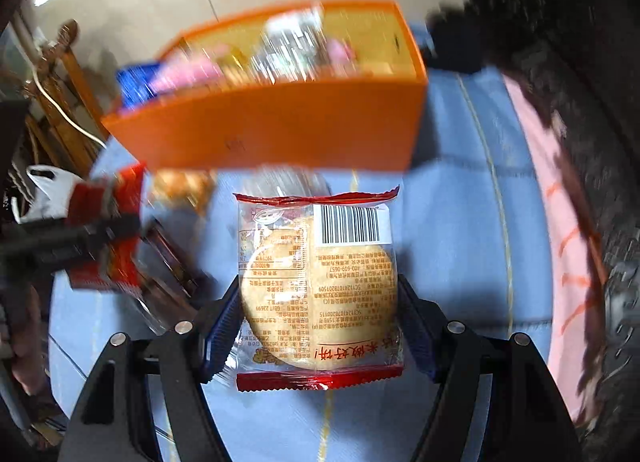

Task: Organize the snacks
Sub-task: 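Carry the chip bag and bun pack into the orange box and release both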

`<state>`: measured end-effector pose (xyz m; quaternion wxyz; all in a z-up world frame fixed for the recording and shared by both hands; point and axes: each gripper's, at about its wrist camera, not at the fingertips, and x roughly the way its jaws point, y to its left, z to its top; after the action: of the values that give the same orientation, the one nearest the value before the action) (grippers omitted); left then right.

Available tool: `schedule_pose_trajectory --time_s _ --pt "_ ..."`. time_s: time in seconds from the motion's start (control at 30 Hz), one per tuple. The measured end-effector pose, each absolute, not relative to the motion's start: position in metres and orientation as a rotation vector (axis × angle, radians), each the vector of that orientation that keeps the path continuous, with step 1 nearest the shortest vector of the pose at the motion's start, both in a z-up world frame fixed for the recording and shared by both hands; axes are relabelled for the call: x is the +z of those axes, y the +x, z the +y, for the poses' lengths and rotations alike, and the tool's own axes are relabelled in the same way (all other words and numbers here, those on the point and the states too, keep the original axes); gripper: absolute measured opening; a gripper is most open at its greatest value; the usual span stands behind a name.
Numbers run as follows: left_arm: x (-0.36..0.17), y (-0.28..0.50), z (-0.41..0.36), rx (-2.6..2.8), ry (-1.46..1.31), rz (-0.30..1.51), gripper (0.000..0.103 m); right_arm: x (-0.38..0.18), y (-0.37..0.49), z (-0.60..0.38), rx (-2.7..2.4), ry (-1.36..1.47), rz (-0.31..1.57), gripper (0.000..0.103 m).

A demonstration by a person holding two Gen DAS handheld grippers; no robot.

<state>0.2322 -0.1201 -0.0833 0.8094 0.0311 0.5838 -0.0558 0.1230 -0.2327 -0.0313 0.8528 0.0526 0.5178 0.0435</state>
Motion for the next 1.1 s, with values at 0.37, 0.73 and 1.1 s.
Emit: schedule_pose_trajectory --time_s 0.37,0.73,1.1 --pt "0.003 0.245 -0.098 -0.142 0.07 1.066 0.055 0.039 0.19 -0.24 0.139 0.097 0.909 0.073" --pt "-0.01 0.35 -0.112 -0.106 0.076 1.066 0.055 0.013 0.313 -0.267 0.052 0.141 0.945 0.073" --pt "-0.065 0.395 -0.127 -0.102 0.081 1.146 0.071 -0.046 0.355 -0.286 0.031 0.266 1.014 0.076"
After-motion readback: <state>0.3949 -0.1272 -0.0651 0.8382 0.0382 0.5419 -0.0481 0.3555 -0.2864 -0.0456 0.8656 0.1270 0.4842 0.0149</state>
